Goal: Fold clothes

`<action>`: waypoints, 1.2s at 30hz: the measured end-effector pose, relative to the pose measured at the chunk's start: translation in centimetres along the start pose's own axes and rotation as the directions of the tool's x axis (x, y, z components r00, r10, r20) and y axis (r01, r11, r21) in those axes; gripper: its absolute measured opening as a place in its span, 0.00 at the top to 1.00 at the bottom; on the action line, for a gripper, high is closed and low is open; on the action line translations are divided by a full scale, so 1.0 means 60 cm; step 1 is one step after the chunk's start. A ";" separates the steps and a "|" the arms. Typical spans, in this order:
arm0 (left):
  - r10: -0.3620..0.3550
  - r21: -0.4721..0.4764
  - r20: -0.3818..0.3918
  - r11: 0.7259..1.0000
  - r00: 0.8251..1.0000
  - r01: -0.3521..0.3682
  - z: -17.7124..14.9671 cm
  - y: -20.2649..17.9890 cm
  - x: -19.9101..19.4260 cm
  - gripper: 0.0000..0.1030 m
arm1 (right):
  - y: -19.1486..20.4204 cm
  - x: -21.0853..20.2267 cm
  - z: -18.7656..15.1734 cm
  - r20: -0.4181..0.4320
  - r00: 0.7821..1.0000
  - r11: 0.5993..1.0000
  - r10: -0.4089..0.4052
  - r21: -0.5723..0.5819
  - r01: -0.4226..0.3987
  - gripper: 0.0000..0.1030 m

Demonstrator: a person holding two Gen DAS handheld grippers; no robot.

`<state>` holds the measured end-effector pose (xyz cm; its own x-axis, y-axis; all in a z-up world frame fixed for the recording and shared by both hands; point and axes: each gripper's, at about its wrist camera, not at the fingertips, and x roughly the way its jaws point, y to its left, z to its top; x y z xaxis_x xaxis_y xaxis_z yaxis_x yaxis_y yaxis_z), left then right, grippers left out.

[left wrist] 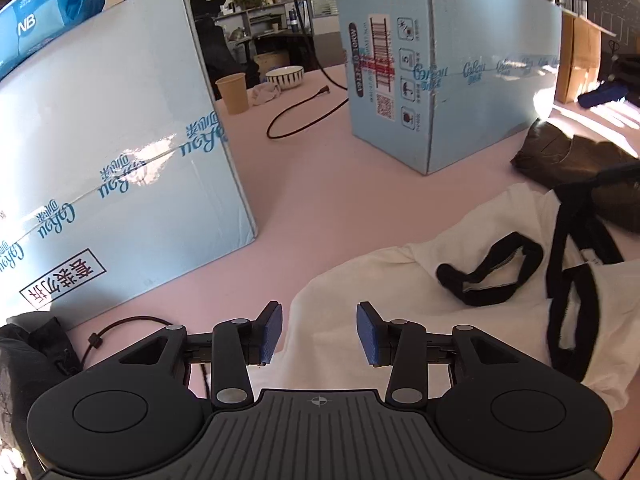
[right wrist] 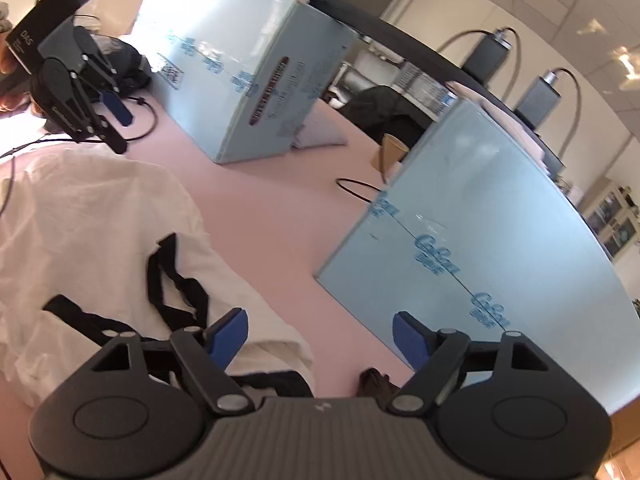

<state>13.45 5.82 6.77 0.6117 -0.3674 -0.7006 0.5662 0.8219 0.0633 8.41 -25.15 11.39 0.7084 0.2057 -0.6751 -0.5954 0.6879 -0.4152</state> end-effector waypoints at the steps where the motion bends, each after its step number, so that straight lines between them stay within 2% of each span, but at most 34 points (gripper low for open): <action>1: -0.043 -0.014 0.007 0.999 0.999 0.043 -0.002 -0.005 -0.004 0.56 | 0.007 0.005 0.013 0.001 0.998 0.998 0.064 -0.019 -0.064 0.23; 2: -0.082 -0.025 0.012 0.996 0.997 0.082 -0.005 -0.011 -0.005 0.54 | 0.018 0.025 0.017 -0.016 0.996 0.996 0.083 -0.039 -0.084 0.24; 4: -0.131 -0.050 -0.004 0.990 0.991 0.131 -0.018 -0.028 0.004 0.54 | 0.039 0.066 0.026 -0.052 0.992 0.989 0.118 -0.080 -0.122 0.39; 5: -0.146 -0.066 -0.016 0.987 0.989 0.145 -0.025 -0.036 0.009 0.54 | 0.050 0.087 0.030 -0.070 0.988 0.985 0.135 -0.099 -0.142 0.44; 6: -0.154 -0.079 -0.025 0.985 0.988 0.152 -0.032 -0.044 0.014 0.54 | 0.050 0.113 0.030 -0.107 0.980 0.982 0.167 -0.073 -0.176 0.50; 9: -0.149 -0.108 -0.044 0.984 0.988 0.144 -0.059 -0.059 0.017 0.54 | 0.043 0.161 0.027 -0.169 0.955 0.969 0.246 0.004 -0.249 0.52; 12: -0.139 -0.123 -0.051 0.984 0.989 0.132 -0.073 -0.062 0.024 0.54 | 0.050 0.179 0.020 -0.205 0.945 0.964 0.256 -0.018 -0.265 0.52; 14: -0.131 -0.131 -0.058 0.984 0.990 0.123 -0.078 -0.060 0.030 0.54 | 0.051 0.183 0.017 -0.211 0.934 0.956 0.288 -0.003 -0.295 0.66; 15: -0.130 -0.136 -0.060 0.983 0.990 0.121 -0.079 -0.060 0.033 0.54 | 0.052 0.185 0.016 -0.214 0.929 0.951 0.303 0.005 -0.310 0.84; 16: -0.133 -0.140 -0.060 0.982 0.989 0.123 -0.079 -0.057 0.036 0.54 | 0.056 0.182 0.015 -0.213 0.927 0.949 0.309 0.001 -0.316 0.89; 19: -0.136 -0.145 -0.057 0.981 0.989 0.127 -0.080 -0.053 0.038 0.54 | 0.063 0.174 0.011 -0.203 0.934 0.952 0.293 -0.024 -0.304 0.91; 21: -0.133 -0.140 -0.058 0.982 0.989 0.124 -0.079 -0.051 0.038 0.54 | 0.039 0.176 0.018 -0.177 0.937 0.954 0.299 0.045 -0.296 0.91; 25: -0.137 -0.122 -0.055 0.984 0.989 0.129 -0.075 -0.054 0.037 0.54 | -0.019 0.188 0.043 -0.127 0.965 0.970 0.231 0.105 -0.218 0.91; 29: -0.139 -0.093 -0.038 0.986 0.990 0.135 -0.063 -0.063 0.035 0.54 | -0.070 0.235 0.068 -0.114 0.988 0.990 0.100 0.109 -0.088 0.91; 33: -0.145 -0.061 -0.023 0.988 0.989 0.143 -0.049 -0.070 0.042 0.54 | -0.090 0.288 0.068 -0.146 0.989 0.993 0.023 0.121 -0.005 0.91; 36: -0.152 -0.050 -0.021 0.987 0.988 0.150 -0.036 -0.074 0.055 0.53 | -0.092 0.324 0.057 -0.191 0.981 0.990 0.019 0.142 0.009 0.88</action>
<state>11.79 1.91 2.66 0.5069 -0.4785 -0.7170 0.6235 0.7779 -0.0783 26.76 -22.56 2.62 0.6116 0.0814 -0.7869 -0.5293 0.7813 -0.3306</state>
